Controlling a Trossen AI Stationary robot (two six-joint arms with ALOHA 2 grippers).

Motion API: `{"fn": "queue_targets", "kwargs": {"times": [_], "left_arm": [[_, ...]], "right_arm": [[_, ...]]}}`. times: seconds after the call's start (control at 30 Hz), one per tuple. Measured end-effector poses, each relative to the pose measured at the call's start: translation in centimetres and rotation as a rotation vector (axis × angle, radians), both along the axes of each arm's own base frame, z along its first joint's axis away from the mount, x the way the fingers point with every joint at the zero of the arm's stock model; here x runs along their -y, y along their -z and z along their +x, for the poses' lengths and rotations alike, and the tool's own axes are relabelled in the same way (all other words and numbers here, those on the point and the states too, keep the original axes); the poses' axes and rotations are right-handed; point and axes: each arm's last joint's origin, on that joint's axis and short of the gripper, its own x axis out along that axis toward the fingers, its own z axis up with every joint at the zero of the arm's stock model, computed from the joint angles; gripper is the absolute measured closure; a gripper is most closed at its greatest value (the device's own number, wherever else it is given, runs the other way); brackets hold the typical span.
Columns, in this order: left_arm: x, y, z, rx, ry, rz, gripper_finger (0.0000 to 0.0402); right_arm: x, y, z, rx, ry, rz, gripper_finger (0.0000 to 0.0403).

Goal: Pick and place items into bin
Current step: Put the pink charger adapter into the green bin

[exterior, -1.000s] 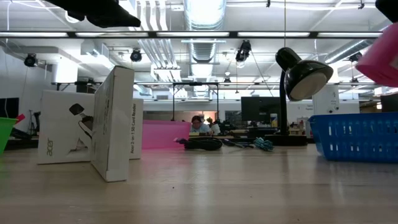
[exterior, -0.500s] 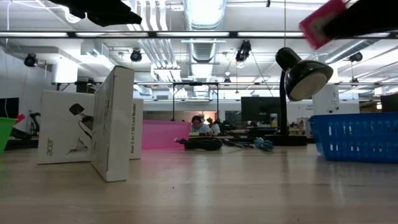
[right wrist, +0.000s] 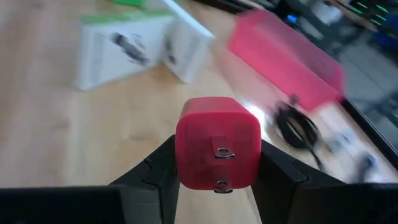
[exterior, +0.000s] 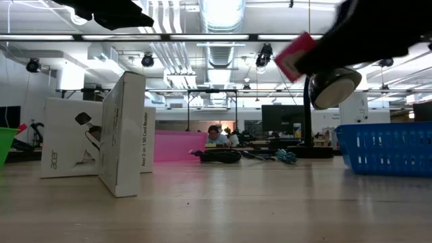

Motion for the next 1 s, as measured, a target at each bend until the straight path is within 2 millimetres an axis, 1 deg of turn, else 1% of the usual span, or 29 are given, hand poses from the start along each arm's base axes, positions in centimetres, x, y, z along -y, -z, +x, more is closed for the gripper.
{"fn": "queue_targets", "kwargs": {"times": [0.1, 0.3, 0.47, 0.63, 0.73, 0.87, 1.0], "left_arm": [[0.0, 0.0, 0.0, -0.001, 0.0, 0.0, 0.0175], [0.0, 0.0, 0.0, -0.001, 0.0, 0.0, 0.0175], [0.0, 0.0, 0.0, 0.0, -0.002, -0.006, 0.0175], [0.0, -0.1, 0.1, 0.023, -0.016, -0.089, 0.0175], [0.2, 0.0, 0.1, 0.047, 0.027, -0.132, 0.0175], [0.4, 0.3, 0.2, 0.082, 0.089, -0.142, 0.0175], [0.8, 1.3, 0.2, 0.128, 0.245, -0.187, 0.0175]], "right_arm": [[-0.1, -0.7, 1.0, 0.01, -0.08, -0.054, 0.0263], [0.4, -1.9, 2.6, 0.031, -0.158, -0.217, 0.0263], [1.3, -2.8, 3.9, 0.035, -0.194, -0.368, 0.0263], [2.7, -3.6, 5.2, 0.001, -0.221, -0.553, 0.0263], [3.4, -4.0, 5.8, -0.013, -0.245, -0.632, 0.0263], [4.0, -4.5, 6.5, -0.007, -0.33, -0.718, 0.0263], [4.1, -5.0, 6.8, 0.02, -0.35, -0.781, 0.0263]]}}
